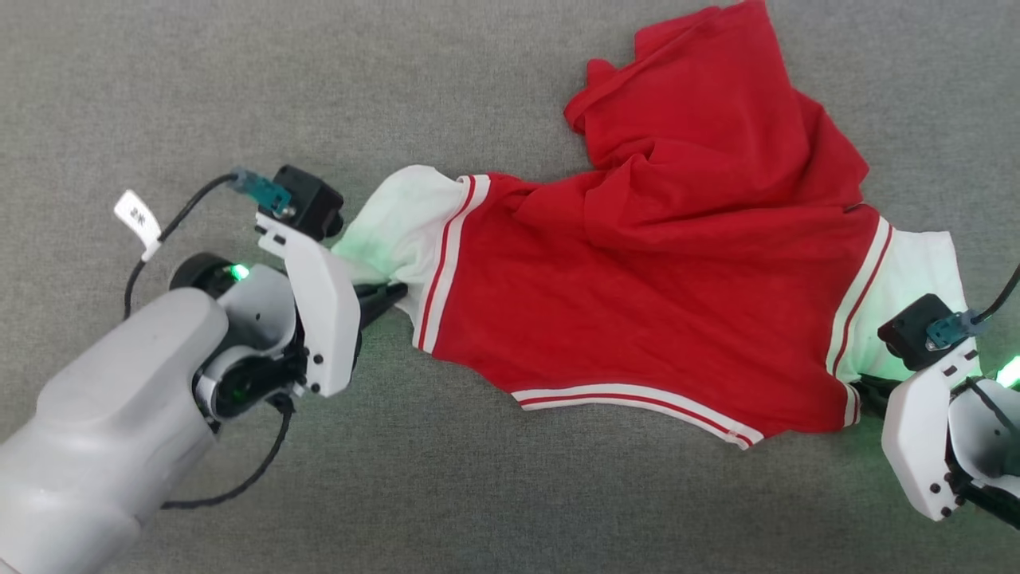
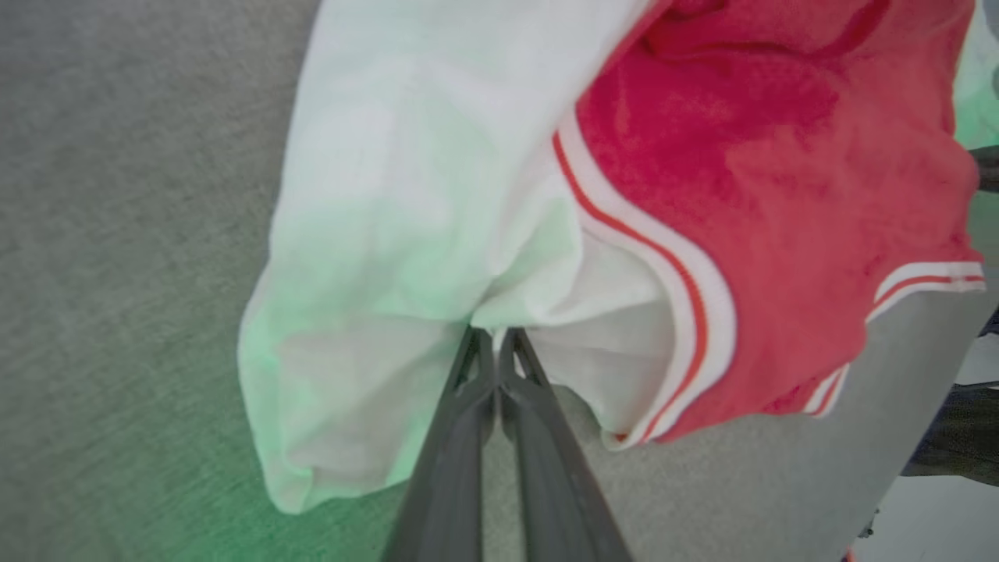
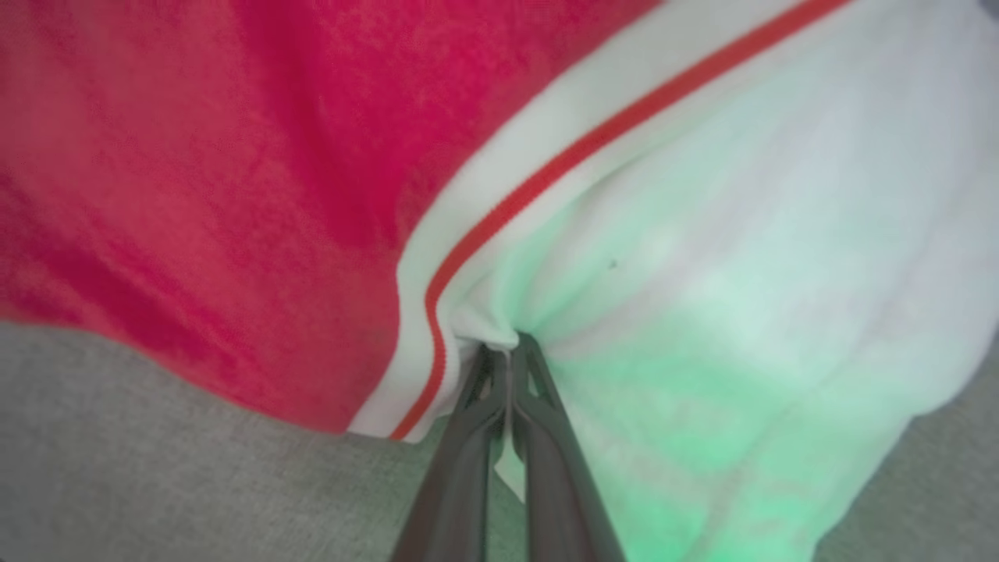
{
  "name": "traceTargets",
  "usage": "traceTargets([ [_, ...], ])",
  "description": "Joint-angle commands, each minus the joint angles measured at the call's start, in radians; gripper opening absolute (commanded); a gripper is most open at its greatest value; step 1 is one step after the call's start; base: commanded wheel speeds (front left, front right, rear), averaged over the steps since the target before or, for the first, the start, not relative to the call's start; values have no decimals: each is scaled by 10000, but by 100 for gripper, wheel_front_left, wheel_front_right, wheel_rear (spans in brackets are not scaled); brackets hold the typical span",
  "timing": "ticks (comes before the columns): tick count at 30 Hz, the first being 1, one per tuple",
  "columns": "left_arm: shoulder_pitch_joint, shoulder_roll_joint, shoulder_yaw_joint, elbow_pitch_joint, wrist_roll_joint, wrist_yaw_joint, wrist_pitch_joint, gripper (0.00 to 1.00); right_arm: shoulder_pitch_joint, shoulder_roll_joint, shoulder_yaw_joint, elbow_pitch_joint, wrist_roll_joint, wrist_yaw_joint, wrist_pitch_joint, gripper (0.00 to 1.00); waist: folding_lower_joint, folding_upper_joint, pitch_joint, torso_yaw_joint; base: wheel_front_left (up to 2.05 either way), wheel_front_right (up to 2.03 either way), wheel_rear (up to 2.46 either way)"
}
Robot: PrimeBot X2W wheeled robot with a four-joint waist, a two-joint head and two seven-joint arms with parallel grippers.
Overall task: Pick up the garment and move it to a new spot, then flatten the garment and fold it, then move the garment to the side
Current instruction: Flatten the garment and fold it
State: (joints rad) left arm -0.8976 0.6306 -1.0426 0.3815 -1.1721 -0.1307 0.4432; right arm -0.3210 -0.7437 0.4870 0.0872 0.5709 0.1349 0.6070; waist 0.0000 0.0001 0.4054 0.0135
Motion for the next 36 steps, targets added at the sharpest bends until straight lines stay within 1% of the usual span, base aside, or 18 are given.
traceTargets([
  [1, 284, 12, -181, 4, -225, 9, -233, 0, 189, 586, 267, 435, 11, -74, -152, 0, 0, -1, -219, -32, 0, 0, 0],
  [4, 340, 248, -78, -159, -590, 10, -987, 0, 194, 669, -179, 297, 83, -68, -582, 0, 0, -1, -545, -84, 0, 0, 0],
  [9, 845, 752, 190, -830, -1225, 10, -2334, 0, 552, 811, -1483, -185, 245, -62, -1207, 0, 0, -1, -999, -229, 0, 0, 0],
  [13, 1150, 1131, 688, -1592, -1861, 10, -3474, 0, 820, 1039, -2602, -874, 372, -50, -1275, 0, 0, -1, -1132, -263, 0, 0, 0],
  [14, 1150, 1131, 688, -1592, -1861, 10, -3474, 0, 820, 1039, -2602, -874, 372, -50, -1275, 0, 0, -1, -1132, -263, 0, 0, 0],
  [16, 1092, 1196, 870, -1764, -2068, 10, -3869, 0, 744, 1196, -3124, -1198, 505, -44, -1226, 0, 0, -1, -1118, -245, 0, 0, 0],
  [21, 363, 883, 1444, -1931, -2603, 10, -4513, 0, -120, 1586, -4059, -1692, 868, -44, -1070, 0, 0, -1, -784, -190, 0, 0, 0],
  [23, -31, 798, 1678, -1659, -2822, 10, -4600, 0, -738, 1717, -4311, -1619, 997, -44, -1051, 0, 0, -1, -569, -198, 0, 0, 0],
  [25, -546, 583, 1930, -1221, -2990, 10, -4674, 0, -1477, 1924, -4520, -1384, 1114, -44, -1104, 0, 0, -1, -300, -220, 0, 0, 0],
  [28, -1519, 156, 2268, -72, -2978, 15, -4783, 0, -2923, 2427, -4760, -738, 1422, -42, -1247, 0, 0, -1, 192, -263, 0, 0, 0],
  [31, -2755, -473, 2539, 1241, -3004, 31, -4712, 0, -4770, 2991, -4850, 276, 1588, -42, -1571, 0, 0, -1, 646, -351, 0, 0, 0],
  [33, -3776, -707, 2789, 2088, -2903, 101, -4747, 0, -6127, 3390, -4868, 1093, 1640, -42, -1789, 0, 0, -1, 956, -449, 0, 0, 0],
  [36, -5386, -1070, 3194, 3357, -2663, 416, -5202, 0, -8264, 3810, -4923, 2317, 1369, -42, -2315, 0, 0, -1, 1324, -586, 0, 0, 0],
])
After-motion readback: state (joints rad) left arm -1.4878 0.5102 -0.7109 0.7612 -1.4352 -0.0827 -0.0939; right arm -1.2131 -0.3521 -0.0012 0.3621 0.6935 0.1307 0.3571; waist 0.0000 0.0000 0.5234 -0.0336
